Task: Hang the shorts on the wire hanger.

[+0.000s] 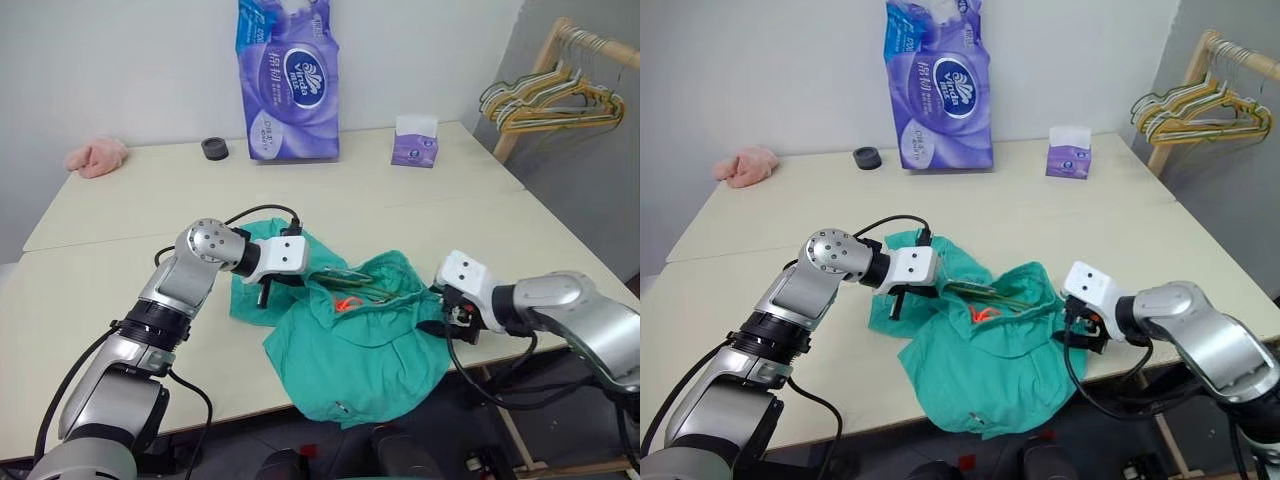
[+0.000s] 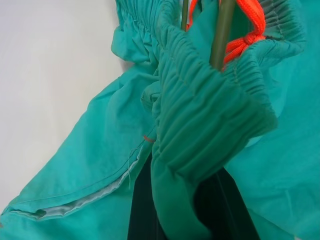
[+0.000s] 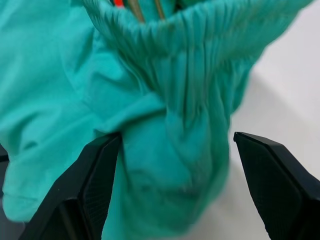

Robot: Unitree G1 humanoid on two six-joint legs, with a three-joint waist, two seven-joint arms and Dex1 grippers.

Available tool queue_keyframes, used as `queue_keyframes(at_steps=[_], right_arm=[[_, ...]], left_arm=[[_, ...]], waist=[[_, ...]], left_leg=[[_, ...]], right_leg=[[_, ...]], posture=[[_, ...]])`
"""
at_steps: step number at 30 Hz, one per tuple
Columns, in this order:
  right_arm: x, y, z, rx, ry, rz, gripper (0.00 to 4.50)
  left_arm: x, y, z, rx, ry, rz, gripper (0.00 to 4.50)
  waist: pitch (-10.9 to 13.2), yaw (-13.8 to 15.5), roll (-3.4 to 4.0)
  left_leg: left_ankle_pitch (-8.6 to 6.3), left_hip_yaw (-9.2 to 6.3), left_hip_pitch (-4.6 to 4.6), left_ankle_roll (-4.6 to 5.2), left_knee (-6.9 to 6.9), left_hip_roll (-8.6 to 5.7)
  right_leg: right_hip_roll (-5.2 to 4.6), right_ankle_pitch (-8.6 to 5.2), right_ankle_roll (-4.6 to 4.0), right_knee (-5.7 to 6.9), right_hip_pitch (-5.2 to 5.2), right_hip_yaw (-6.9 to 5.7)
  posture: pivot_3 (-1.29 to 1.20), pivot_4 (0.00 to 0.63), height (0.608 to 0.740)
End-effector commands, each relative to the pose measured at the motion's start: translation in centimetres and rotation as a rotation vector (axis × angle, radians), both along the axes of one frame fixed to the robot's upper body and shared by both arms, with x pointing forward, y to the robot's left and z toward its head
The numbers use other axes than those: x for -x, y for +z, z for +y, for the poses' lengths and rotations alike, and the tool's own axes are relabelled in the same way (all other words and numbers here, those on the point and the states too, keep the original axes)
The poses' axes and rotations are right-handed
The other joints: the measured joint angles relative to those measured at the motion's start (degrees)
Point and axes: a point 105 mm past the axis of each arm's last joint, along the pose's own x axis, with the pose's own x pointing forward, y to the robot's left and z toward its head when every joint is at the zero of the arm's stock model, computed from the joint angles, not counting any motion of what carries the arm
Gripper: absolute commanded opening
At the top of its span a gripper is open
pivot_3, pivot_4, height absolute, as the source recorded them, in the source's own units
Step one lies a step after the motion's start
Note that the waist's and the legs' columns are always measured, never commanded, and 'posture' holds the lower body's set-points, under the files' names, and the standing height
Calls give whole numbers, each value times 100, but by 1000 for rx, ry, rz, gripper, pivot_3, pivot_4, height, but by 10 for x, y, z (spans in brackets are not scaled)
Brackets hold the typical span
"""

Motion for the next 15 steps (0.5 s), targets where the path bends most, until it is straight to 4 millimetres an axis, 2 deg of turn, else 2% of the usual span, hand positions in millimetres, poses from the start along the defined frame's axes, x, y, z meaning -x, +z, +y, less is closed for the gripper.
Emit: queue_keyframes(at_steps=[1,4,6,10,15], right_arm=[[-3,11,-2,21,31,-32,3847],[-2,24,-20,60,14,-55,3847],[3,30,-23,43,14,-47,3847],[7,34,-12,-42,-2,-18,3847],[1,17,-3,-30,-19,-7,3847]], left_arm=[[-1,10,0,13,-11,-42,0],[-1,9,2,13,-5,-43,0],[-1,8,3,14,-2,-43,0],[-1,6,1,19,-4,-38,0],[-2,4,-1,21,-12,-35,0]], waist=[[0,18,0],[4,48,7],[4,50,6],[3,27,5],[4,6,7]], left_leg=[[0,0,0,0,0,0],[0,-1,-1,0,1,-6],[0,-1,-1,0,1,-8],[0,-3,0,0,0,-5],[0,-3,0,0,-1,-5]], right_leg=[[0,0,0,0,0,0],[-6,0,0,-1,0,-1],[-8,0,0,-2,0,-1],[-6,0,0,-1,0,-3],[-6,0,0,0,0,-2]], posture=[[-211,69,740],[-212,68,740],[-214,68,740],[-226,68,740],[-240,69,740]])
